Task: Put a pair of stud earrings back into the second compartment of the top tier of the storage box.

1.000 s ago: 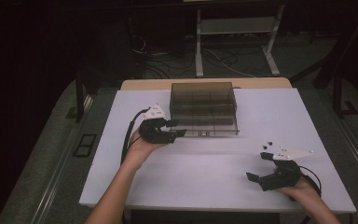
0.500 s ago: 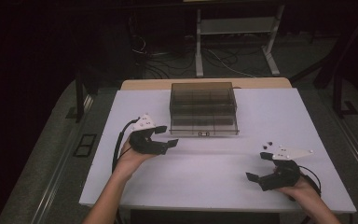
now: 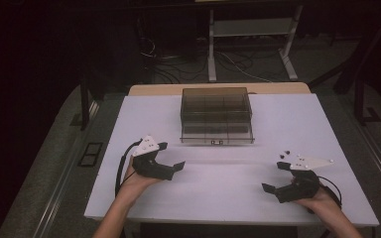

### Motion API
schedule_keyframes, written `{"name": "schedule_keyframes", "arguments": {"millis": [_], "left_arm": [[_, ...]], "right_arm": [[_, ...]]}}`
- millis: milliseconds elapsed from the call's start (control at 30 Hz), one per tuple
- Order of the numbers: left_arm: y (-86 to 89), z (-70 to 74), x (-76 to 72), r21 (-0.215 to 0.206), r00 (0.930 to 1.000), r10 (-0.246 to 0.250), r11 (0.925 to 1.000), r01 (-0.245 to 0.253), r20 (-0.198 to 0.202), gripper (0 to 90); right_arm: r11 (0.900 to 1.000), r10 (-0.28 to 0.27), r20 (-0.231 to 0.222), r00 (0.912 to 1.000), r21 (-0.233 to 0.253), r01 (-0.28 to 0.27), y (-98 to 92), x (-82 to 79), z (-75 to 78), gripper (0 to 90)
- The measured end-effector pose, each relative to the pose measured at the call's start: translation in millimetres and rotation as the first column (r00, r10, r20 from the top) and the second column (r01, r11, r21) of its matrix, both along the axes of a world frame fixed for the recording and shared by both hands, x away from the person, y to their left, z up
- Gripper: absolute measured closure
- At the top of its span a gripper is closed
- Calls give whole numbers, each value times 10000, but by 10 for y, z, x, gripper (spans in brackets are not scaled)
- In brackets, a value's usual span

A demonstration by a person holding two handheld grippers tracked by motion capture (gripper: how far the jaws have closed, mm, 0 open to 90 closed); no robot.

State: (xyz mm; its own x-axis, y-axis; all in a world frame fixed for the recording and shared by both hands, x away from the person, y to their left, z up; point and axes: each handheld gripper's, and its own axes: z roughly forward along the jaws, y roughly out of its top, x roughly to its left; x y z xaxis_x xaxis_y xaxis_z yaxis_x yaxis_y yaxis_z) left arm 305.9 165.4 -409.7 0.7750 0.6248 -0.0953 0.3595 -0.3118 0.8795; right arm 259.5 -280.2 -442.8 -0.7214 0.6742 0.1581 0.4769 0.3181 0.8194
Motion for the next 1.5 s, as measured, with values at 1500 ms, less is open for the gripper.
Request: {"name": "schedule_keyframes", "arguments": {"millis": [1500], "left_arm": [[-66, -266, -230, 453, 9977, -603, 9971, 617, -308, 0]], "right_arm": [[9987, -306, -546, 9980, -419, 283, -33, 246, 249, 5]]}}
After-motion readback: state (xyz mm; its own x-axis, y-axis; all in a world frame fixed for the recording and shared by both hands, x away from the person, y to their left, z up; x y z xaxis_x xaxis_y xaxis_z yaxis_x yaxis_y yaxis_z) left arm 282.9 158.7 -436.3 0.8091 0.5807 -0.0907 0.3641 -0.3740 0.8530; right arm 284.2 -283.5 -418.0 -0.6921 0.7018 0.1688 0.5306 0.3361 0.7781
